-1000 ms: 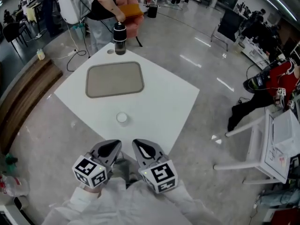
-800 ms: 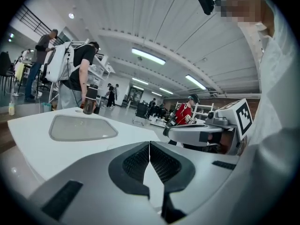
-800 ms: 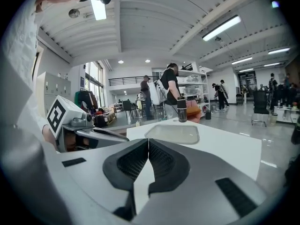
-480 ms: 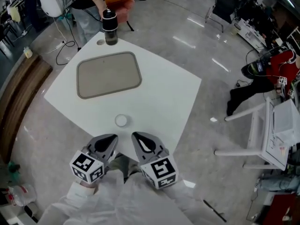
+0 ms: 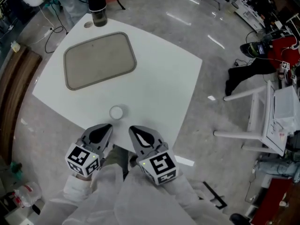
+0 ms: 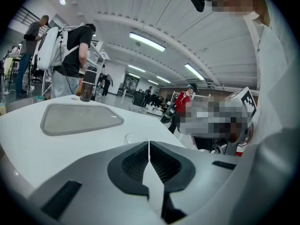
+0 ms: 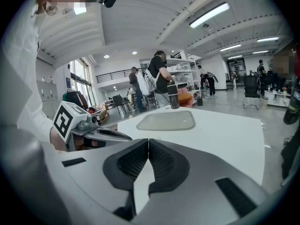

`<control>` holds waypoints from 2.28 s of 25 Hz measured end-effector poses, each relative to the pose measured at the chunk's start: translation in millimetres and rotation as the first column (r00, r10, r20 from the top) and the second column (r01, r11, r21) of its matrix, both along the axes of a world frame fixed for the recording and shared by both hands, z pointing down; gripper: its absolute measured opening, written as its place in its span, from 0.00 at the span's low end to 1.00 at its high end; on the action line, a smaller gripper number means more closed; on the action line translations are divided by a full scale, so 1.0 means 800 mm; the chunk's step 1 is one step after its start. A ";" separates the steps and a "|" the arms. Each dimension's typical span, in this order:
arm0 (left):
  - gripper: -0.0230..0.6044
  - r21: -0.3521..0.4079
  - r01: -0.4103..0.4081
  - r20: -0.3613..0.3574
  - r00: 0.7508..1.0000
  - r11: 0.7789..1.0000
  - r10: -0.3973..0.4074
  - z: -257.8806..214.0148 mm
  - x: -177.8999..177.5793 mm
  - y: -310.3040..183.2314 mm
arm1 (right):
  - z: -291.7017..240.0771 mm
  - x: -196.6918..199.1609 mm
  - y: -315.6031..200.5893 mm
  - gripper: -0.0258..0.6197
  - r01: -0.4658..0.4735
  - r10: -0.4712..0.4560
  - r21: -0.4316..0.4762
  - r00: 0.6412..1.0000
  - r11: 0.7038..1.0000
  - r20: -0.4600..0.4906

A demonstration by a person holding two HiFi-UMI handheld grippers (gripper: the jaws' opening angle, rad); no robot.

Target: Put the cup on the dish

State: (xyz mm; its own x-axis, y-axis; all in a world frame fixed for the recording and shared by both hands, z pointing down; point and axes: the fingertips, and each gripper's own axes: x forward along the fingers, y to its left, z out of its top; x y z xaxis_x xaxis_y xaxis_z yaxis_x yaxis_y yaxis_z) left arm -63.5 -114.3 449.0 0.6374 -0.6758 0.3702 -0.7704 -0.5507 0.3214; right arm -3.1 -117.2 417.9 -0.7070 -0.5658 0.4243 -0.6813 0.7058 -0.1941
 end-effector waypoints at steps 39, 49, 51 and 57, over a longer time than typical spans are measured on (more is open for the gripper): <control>0.44 0.021 -0.064 0.177 0.982 0.998 0.059 0.067 0.028 -0.057 | 0.064 0.015 0.008 0.06 -0.080 0.081 -0.168 0.997 0.983 0.000; 0.44 0.028 -0.092 0.179 0.980 0.995 0.086 0.071 0.040 -0.066 | 0.068 0.023 0.011 0.06 -0.094 0.096 -0.199 0.995 0.976 0.000; 0.44 0.030 -0.094 0.177 0.980 0.995 0.087 0.070 0.040 -0.067 | 0.068 0.023 0.011 0.06 -0.094 0.096 -0.200 0.995 0.975 -0.002; 0.44 0.054 -0.103 0.172 0.981 0.993 0.092 0.068 0.041 -0.068 | 0.068 0.027 0.008 0.06 -0.102 0.102 -0.188 0.995 0.977 -0.010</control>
State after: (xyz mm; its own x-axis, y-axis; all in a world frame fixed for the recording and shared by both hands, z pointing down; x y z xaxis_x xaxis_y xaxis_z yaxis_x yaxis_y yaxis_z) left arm -30.9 -168.3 503.2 0.6335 -0.6386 0.4368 -0.7521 -0.6408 0.1540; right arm 18.1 -111.2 472.2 -0.6496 -0.5447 0.5304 -0.7478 0.5837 -0.3165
